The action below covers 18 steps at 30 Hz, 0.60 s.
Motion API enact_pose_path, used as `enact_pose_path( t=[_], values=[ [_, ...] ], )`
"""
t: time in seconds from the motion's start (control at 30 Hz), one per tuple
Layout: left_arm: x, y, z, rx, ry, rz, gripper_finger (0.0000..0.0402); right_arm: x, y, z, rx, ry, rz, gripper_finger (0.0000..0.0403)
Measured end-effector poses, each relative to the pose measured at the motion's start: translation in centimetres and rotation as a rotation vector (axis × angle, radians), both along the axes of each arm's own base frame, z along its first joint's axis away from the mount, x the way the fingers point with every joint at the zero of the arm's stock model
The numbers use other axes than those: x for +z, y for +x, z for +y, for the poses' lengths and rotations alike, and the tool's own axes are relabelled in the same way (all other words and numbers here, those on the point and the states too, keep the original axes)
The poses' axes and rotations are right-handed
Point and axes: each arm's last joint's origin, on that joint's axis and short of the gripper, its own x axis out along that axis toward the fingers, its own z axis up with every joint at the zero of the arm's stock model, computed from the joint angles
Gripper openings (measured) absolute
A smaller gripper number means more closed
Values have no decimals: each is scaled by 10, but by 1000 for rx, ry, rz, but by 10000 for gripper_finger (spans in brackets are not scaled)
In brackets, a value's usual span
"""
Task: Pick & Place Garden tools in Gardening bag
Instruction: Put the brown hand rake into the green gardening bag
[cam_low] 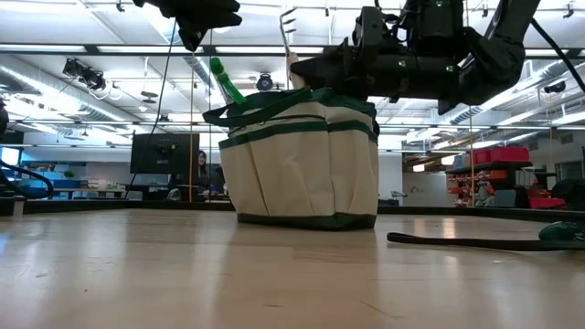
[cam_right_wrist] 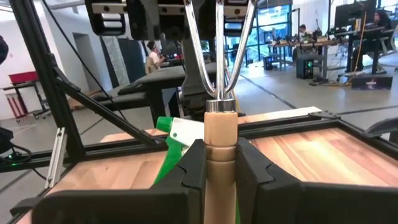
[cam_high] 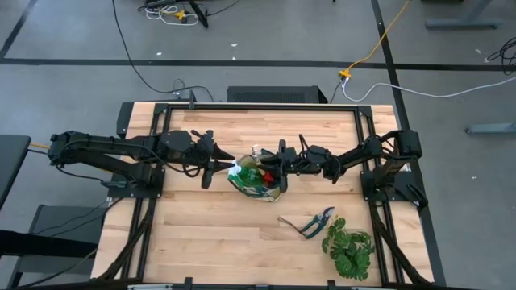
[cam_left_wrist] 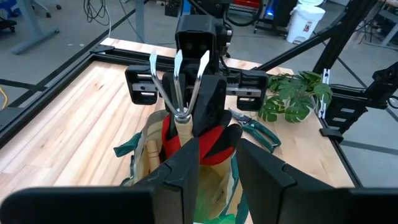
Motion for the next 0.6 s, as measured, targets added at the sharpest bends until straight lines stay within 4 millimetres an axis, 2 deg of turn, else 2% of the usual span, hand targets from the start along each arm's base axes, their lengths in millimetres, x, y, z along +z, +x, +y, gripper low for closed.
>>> enact_pose_path(
  t=[0.6],
  values=[
    [0, 0, 0, 0, 0, 1, 112, 1, 0, -7, -66, -37, -14, 41]
  ],
)
